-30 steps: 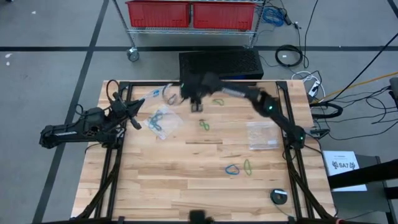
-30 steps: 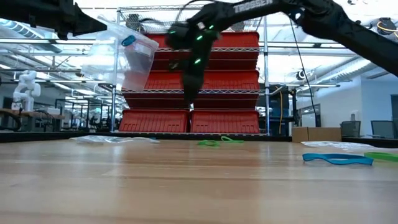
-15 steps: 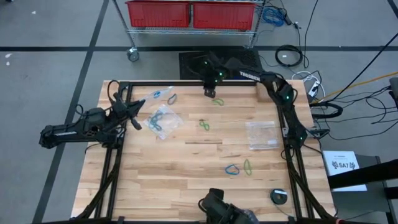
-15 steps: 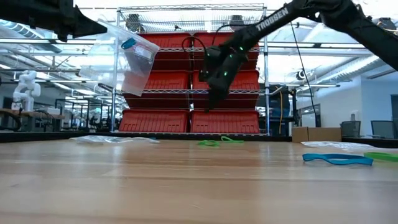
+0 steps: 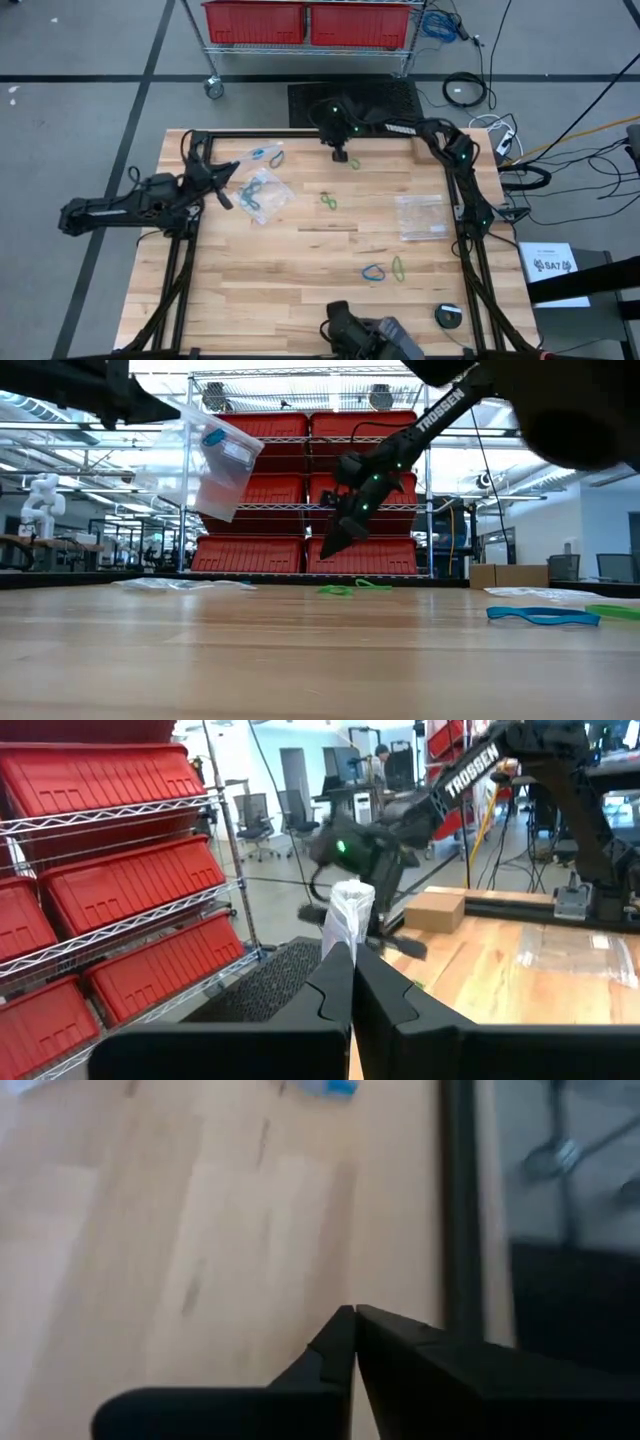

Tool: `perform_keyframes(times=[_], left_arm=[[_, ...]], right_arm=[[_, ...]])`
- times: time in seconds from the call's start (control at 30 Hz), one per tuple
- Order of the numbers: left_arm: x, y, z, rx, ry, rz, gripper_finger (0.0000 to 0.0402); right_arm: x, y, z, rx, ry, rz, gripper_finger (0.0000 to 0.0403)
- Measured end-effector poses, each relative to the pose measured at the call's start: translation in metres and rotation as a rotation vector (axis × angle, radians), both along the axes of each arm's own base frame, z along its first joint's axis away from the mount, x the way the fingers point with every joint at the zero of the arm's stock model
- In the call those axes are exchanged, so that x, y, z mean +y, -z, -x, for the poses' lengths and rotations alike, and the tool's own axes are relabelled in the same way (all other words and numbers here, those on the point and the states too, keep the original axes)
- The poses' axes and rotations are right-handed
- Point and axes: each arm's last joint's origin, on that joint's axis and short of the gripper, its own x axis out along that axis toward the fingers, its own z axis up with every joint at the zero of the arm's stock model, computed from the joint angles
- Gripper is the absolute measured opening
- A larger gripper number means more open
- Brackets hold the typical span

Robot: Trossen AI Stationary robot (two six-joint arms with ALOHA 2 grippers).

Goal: Sort rubber bands
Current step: Put the blue rubber band into the bottom left transparent zip bag

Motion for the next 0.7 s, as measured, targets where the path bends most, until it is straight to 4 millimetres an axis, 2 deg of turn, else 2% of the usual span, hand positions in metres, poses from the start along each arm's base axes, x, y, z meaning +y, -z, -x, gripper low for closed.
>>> perform_keyframes(times=[0.1, 0.2, 0.37, 0.53, 0.7], left_arm=[[0.0, 0.0, -0.005, 0.011, -0.001, -0.015, 0.0002], [0.001, 0.001, -0.008, 0.029, -0.007, -0.017, 0.0002], [0.003, 0.009, -0.018, 0.115, -0.058, -0.009, 0.0002], [0.011, 0.015, -0.032, 0.233, -0.181, -0.005, 0.0002], [0.029, 0.03, -0.049, 0.364, -0.294, 0.015, 0.0002]], right_arm=[[-0.008, -0.008, 0.001, -0.014, -0.058, 0.085, 0.0003], [-0.012, -0.008, 0.007, 0.014, -0.059, 0.077, 0.0001], [0.005, -0.011, 0.02, 0.148, -0.077, -0.065, 0.0], [0.023, -0.046, 0.025, 0.151, -0.046, -0.054, 0.0], [0.041, -0.088, 0.029, 0.073, -0.031, 0.009, 0.0]])
